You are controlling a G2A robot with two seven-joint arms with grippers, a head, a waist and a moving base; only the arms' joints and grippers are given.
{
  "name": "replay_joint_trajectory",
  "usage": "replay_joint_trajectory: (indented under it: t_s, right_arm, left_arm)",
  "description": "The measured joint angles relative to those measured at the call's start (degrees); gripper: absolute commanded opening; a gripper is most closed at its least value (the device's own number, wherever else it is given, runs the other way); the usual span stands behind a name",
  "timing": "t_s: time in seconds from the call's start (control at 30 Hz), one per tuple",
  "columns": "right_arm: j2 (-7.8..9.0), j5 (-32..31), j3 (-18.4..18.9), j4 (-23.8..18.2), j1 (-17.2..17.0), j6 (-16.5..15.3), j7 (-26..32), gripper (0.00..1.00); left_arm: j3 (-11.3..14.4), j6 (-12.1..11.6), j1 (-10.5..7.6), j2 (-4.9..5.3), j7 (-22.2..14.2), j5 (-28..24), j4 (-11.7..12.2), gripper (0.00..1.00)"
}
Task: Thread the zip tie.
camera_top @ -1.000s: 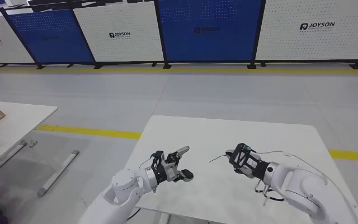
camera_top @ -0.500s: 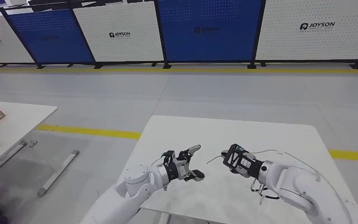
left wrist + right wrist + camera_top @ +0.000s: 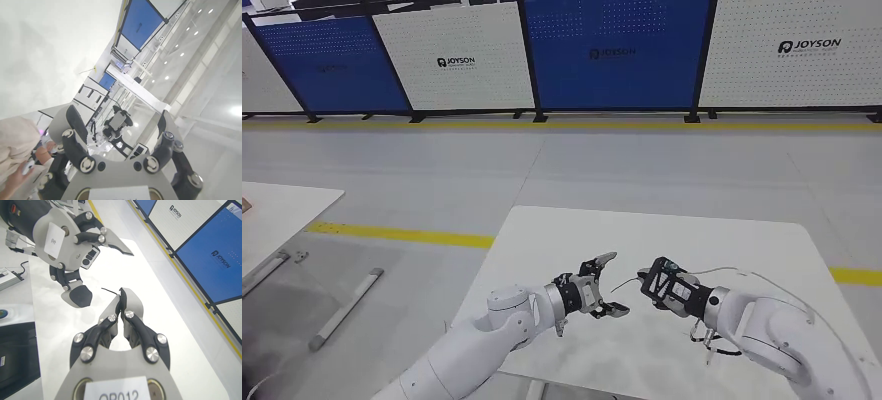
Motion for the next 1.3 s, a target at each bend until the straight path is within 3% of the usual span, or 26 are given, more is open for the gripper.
replay_joint_trajectory:
  t_s: [0.27, 0.4, 0.5, 0.53, 0.57, 0.63, 0.67, 0.73, 0.77, 0.93, 0.97, 1.0, 1.03, 1.3]
  right_arm:
    - [0.00, 0.00, 0.00, 0.00, 0.00, 0.00, 0.00, 0.00]
    - [0.00, 0.00, 0.00, 0.00, 0.00, 0.00, 0.00, 0.00]
    - [0.00, 0.00, 0.00, 0.00, 0.00, 0.00, 0.00, 0.00]
    - [0.00, 0.00, 0.00, 0.00, 0.00, 0.00, 0.00, 0.00]
    - [0.00, 0.00, 0.00, 0.00, 0.00, 0.00, 0.00, 0.00]
    - [0.00, 0.00, 0.00, 0.00, 0.00, 0.00, 0.00, 0.00]
    - [0.00, 0.00, 0.00, 0.00, 0.00, 0.00, 0.00, 0.00]
    - [0.00, 0.00, 0.00, 0.00, 0.00, 0.00, 0.00, 0.00]
    - [0.00, 0.00, 0.00, 0.00, 0.00, 0.00, 0.00, 0.00]
    - [0.00, 0.00, 0.00, 0.00, 0.00, 0.00, 0.00, 0.00]
    - [0.00, 0.00, 0.00, 0.00, 0.00, 0.00, 0.00, 0.00]
    - [0.00, 0.00, 0.00, 0.00, 0.00, 0.00, 0.00, 0.00]
    - [0.00, 0.00, 0.00, 0.00, 0.00, 0.00, 0.00, 0.00]
    - [0.00, 0.00, 0.00, 0.00, 0.00, 0.00, 0.00, 0.00]
  left_arm:
    - [-0.09, -0.22, 0.20, -0.05, 0.07, 1.88, -0.04, 1.00]
    - [0.42, -2.25, -0.01, -0.71, 4.32, 2.36, -0.19, 1.00]
    - [0.68, -1.55, -0.92, -1.25, 5.26, 0.48, 0.19, 1.00]
    - [0.74, -1.34, -1.14, -1.36, 5.25, 0.33, 0.26, 0.86]
    - [0.81, -1.02, -1.29, -1.45, 5.18, 0.32, 0.33, 0.45]
    - [0.83, -0.11, -1.48, -1.57, 5.12, 0.23, 0.54, 0.39]
    - [0.83, 0.03, -1.47, -1.61, 5.15, 0.14, 0.63, 0.31]
    - [1.03, 0.04, -1.43, -1.64, 5.04, -0.36, 0.98, 0.29]
    - [1.15, 0.02, -1.45, -1.64, 4.91, -0.73, 1.18, 0.19]
    - [2.07, 0.00, -1.99, -1.56, 4.64, -2.48, 2.22, 0.12]
    - [2.21, 0.00, -2.18, -1.56, 4.64, -2.87, 2.36, 0.21]
    - [2.43, 0.00, -2.46, -1.55, 4.71, -3.11, 2.48, 0.20]
    - [2.66, 0.00, -2.66, -1.54, 4.82, -3.13, 2.50, 0.00]
    - [4.04, 0.00, -3.64, -1.25, 6.07, -3.78, 2.38, 0.00]
